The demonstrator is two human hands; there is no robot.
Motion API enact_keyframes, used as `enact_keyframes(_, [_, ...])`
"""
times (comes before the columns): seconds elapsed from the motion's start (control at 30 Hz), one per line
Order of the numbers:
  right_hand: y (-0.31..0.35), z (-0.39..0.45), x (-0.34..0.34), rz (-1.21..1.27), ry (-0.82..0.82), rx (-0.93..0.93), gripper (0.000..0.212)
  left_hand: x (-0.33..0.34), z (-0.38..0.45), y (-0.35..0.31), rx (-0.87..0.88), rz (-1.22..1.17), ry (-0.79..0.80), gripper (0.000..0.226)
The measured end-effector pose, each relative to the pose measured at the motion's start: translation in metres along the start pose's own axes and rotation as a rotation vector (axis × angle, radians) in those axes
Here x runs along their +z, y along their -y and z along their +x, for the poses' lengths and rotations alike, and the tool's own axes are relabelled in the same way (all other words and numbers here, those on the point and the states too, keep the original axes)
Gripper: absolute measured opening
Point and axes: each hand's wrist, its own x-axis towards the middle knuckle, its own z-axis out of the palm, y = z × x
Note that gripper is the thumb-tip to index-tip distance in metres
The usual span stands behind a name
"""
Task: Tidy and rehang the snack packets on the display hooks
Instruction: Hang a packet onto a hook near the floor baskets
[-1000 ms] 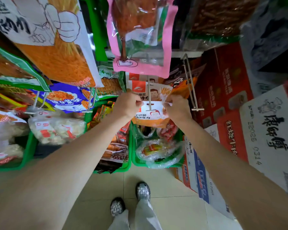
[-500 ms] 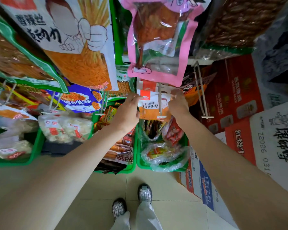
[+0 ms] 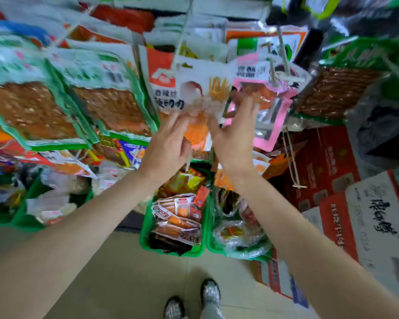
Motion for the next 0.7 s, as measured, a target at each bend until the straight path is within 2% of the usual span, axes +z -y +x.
enact_keyframes(0.1, [0.028,0.030,-0.001,0.023,-0.012,0.080,0.055,-0.034,0.005,0.003,-0.022,-0.023,-0.094,0.040])
enact_keyframes(0.13, [0.031,0.036,0.000,0.052,0.024,0.137,0.049,-0.042,0.005,0.002,-0.029,-0.038,-0.107,0.042])
enact_keyframes(0.2, [0.040,0.041,0.000,0.067,0.077,0.185,0.017,-0.053,0.006,0.001,-0.038,-0.051,-0.125,0.048])
enact_keyframes(0.23, [0.045,0.039,-0.001,0.060,0.095,0.173,0.015,-0.057,0.006,0.001,-0.037,-0.054,-0.143,0.049])
enact_keyframes(0.27, [0.049,0.037,-0.003,0.076,0.129,0.149,0.023,-0.061,0.006,0.000,-0.033,-0.067,-0.172,0.048])
enact_keyframes(0.43, [0.078,0.020,-0.033,0.294,0.554,0.047,0.025,-0.070,0.002,-0.013,0.008,-0.154,-0.338,0.045])
enact_keyframes(0.53, [0.087,0.022,-0.060,0.343,0.712,0.022,0.020,-0.068,-0.002,-0.024,0.041,-0.124,-0.418,0.045])
enact_keyframes(0.63, [0.074,0.025,-0.088,0.360,0.821,0.101,0.015,-0.054,-0.015,-0.031,0.104,-0.116,-0.376,0.034])
enact_keyframes(0.7, [0.046,0.019,-0.102,0.347,0.845,0.236,0.014,-0.031,-0.030,-0.031,0.070,-0.203,-0.229,0.027])
